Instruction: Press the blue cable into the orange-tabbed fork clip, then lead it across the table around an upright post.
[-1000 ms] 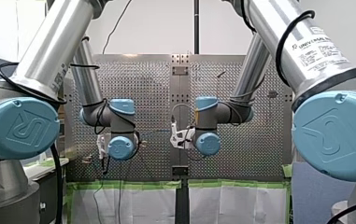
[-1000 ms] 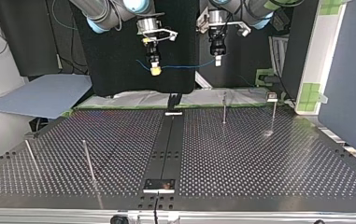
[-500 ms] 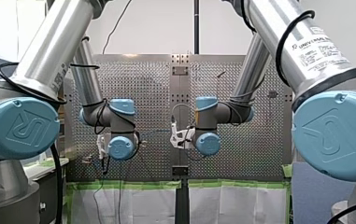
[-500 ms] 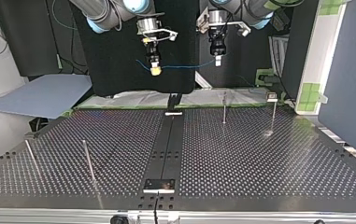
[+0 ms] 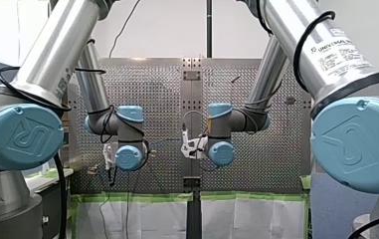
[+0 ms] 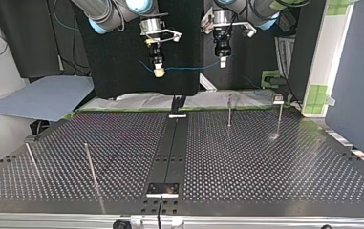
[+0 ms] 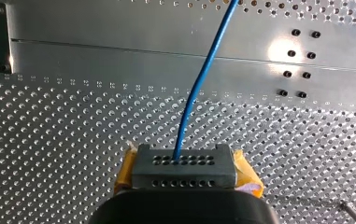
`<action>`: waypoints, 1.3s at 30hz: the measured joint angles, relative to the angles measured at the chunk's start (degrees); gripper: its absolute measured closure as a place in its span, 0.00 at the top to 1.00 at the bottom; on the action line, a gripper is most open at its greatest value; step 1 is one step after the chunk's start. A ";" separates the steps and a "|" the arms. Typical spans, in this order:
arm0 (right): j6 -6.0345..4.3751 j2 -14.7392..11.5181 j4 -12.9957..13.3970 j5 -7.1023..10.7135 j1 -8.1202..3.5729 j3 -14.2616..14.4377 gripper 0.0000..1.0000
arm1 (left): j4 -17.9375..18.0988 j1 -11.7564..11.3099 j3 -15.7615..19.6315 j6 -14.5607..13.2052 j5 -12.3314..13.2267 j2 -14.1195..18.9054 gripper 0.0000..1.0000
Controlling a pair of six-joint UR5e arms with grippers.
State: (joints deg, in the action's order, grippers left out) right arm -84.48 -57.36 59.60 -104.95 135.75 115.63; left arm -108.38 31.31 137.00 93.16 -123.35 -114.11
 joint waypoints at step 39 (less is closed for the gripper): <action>0.18 9.28 -1.93 -0.44 0.09 -0.26 0.00 | -2.46 1.05 0.09 -0.09 -0.18 -5.98 0.00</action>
State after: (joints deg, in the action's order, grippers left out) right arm -84.30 -48.08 57.67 -105.39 135.84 115.37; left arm -110.84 32.36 137.09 93.07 -123.52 -120.09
